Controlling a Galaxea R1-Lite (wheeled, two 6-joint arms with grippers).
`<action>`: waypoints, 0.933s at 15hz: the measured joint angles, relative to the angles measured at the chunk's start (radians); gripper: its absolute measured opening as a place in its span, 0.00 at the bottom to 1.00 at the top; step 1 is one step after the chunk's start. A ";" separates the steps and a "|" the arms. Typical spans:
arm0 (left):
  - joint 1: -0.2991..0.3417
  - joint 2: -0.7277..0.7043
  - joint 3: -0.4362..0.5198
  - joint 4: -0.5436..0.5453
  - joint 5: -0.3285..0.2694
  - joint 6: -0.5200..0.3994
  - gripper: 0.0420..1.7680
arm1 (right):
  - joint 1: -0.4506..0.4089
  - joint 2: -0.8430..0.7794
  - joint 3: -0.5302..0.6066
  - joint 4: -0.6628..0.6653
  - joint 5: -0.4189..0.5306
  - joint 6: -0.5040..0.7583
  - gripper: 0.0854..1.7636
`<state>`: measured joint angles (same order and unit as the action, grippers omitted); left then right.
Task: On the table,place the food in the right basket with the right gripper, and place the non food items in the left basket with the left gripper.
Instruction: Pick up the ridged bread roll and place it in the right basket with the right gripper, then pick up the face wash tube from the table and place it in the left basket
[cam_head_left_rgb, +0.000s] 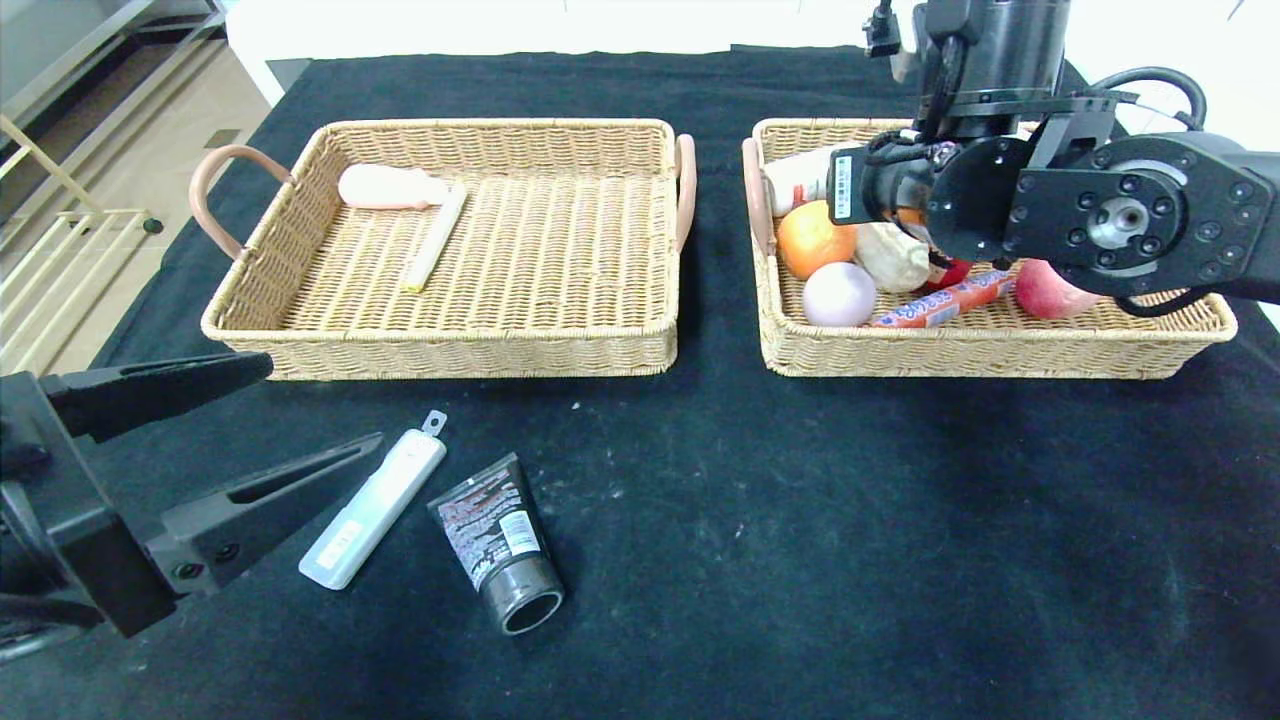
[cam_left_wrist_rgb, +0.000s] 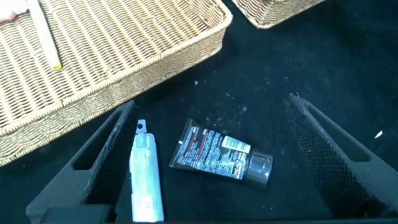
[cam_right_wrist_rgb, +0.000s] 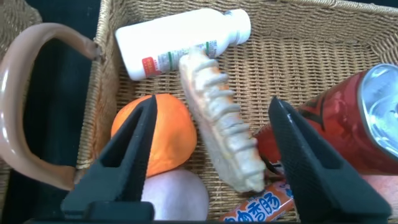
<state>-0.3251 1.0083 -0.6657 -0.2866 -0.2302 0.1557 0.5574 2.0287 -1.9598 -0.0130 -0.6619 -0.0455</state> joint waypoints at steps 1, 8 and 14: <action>0.000 0.001 0.000 0.000 0.000 0.000 0.97 | 0.001 0.000 0.001 0.000 0.000 0.000 0.77; 0.001 0.003 0.001 -0.008 0.001 0.000 0.97 | 0.040 -0.037 0.081 0.000 0.003 0.015 0.89; 0.001 0.008 0.006 -0.005 0.003 0.028 0.97 | 0.193 -0.177 0.354 -0.091 0.087 0.046 0.93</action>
<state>-0.3236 1.0160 -0.6594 -0.2919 -0.2274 0.1840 0.7504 1.8521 -1.6057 -0.1043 -0.5749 0.0000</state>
